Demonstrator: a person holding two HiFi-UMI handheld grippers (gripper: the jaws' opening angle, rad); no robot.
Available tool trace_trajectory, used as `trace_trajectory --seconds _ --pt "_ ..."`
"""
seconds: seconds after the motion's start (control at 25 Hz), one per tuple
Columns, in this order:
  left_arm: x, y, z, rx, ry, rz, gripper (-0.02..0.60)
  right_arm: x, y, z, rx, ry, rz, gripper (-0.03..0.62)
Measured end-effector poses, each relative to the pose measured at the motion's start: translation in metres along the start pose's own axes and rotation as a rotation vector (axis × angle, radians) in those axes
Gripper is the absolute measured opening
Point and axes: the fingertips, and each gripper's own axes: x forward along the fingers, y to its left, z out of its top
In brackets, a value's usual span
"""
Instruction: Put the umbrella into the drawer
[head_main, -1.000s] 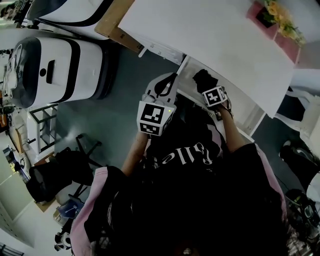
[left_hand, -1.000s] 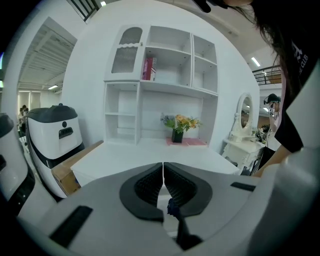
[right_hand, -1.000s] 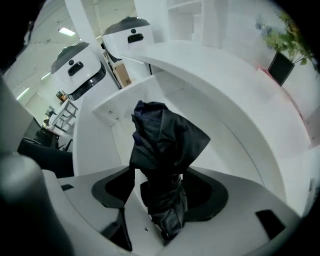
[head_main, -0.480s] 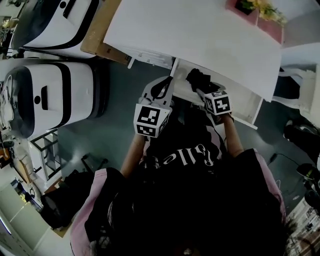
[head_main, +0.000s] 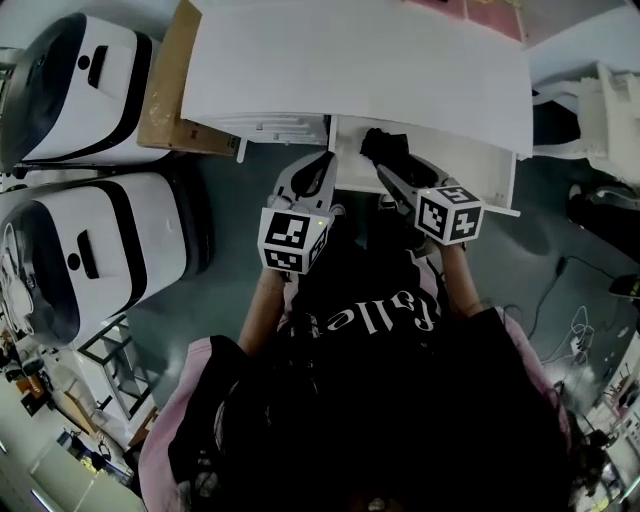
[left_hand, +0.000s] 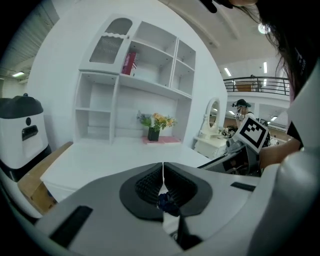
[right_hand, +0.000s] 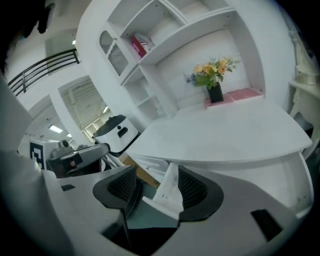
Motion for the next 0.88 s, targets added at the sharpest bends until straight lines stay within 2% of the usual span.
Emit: trace_trajectory --seconds 0.32,0.52,0.56,0.6,0.64,0.88 --pt "-0.020 -0.011 -0.025 0.066 0.040 -0.171 0.017 -0.031 0.032 -0.041 0.157 -0.091 -0.071 0.284" --pt "-0.028 -0.016 -0.028 0.077 0.037 -0.205 0.017 -0.048 0.043 -0.058 0.176 -0.110 -0.113 0.281" --pt "-0.029 -0.018 -0.028 0.075 0.031 -0.208 0.017 -0.052 0.042 -0.059 0.176 -0.119 -0.128 0.266" --pt "-0.030 -0.021 -0.027 0.071 0.024 -0.211 0.017 -0.055 0.041 -0.060 0.178 -0.129 -0.147 0.201" --pt "-0.033 -0.024 -0.027 0.065 0.019 -0.213 0.017 -0.059 0.040 -0.060 0.182 -0.138 -0.166 0.110" --pt "-0.053 -0.040 -0.035 0.041 -0.004 -0.197 0.017 -0.074 0.050 -0.069 0.166 -0.141 -0.154 0.097"
